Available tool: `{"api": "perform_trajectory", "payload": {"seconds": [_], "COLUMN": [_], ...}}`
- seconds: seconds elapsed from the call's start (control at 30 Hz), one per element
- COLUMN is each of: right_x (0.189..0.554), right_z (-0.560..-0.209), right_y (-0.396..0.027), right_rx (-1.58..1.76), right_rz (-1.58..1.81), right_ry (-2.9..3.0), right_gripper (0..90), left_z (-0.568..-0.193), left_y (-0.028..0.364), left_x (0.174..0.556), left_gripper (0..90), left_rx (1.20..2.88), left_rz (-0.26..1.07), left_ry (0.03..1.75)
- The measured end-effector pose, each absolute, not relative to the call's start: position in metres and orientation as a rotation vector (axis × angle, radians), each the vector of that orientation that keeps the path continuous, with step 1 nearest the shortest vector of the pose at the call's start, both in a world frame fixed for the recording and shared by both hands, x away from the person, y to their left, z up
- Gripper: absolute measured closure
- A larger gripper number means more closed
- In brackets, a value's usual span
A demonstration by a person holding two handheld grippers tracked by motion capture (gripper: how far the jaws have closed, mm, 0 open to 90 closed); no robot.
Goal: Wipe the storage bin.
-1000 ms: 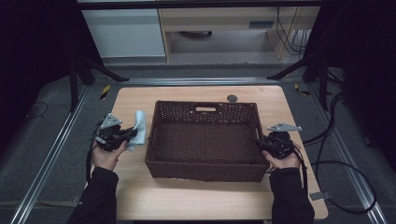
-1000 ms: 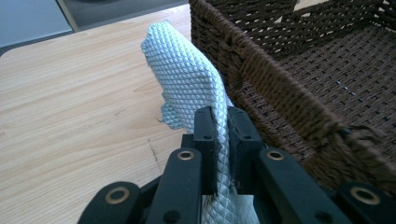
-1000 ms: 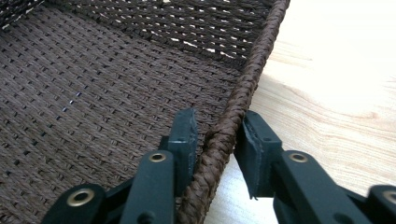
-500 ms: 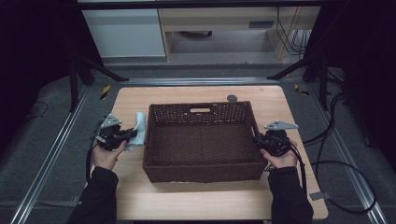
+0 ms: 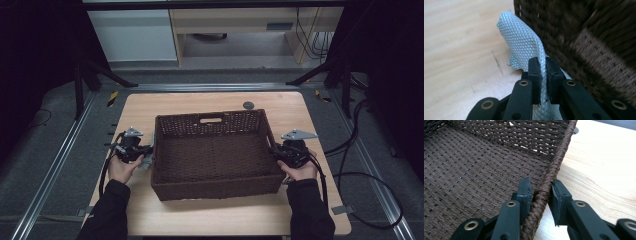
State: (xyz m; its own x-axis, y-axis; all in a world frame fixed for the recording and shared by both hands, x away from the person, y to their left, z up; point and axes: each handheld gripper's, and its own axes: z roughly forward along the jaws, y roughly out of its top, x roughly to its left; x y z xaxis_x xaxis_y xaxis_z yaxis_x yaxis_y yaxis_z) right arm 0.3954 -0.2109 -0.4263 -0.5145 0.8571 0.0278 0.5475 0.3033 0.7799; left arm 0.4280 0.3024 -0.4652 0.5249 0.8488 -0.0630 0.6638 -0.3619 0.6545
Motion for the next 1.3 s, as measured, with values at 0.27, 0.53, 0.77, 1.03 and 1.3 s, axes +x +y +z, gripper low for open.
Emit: {"api": "perform_trajectory", "payload": {"seconds": [0.27, 0.53, 0.77, 1.03, 1.3], "right_x": [0.395, 0.395, 0.395, 0.395, 0.394], "right_z": [-0.427, -0.427, -0.427, -0.427, -0.427], "right_y": [-0.211, -0.211, -0.211, -0.211, -0.211], "right_rx": [1.265, 1.266, 1.264, 1.259, 1.260], "right_rz": [1.077, 1.077, 1.077, 1.069, 1.070], "right_ry": [2.171, 2.169, 2.170, 2.171, 2.167], "right_gripper": [71.9, 71.9, 71.9, 72.0, 72.0], "left_z": [-0.463, -0.421, -0.414, -0.445, -0.465], "left_y": [0.304, 0.312, 0.310, 0.307, 0.300], "left_x": [0.424, 0.409, 0.411, 0.416, 0.408], "left_gripper": [82.9, 82.9, 82.9, 83.1, 83.3], "left_rx": [2.107, 1.903, 1.909, 2.016, 2.139], "left_rz": [0.362, 0.470, 0.490, 0.407, 0.366], "left_ry": [1.215, 1.115, 1.074, 1.128, 1.149]}}
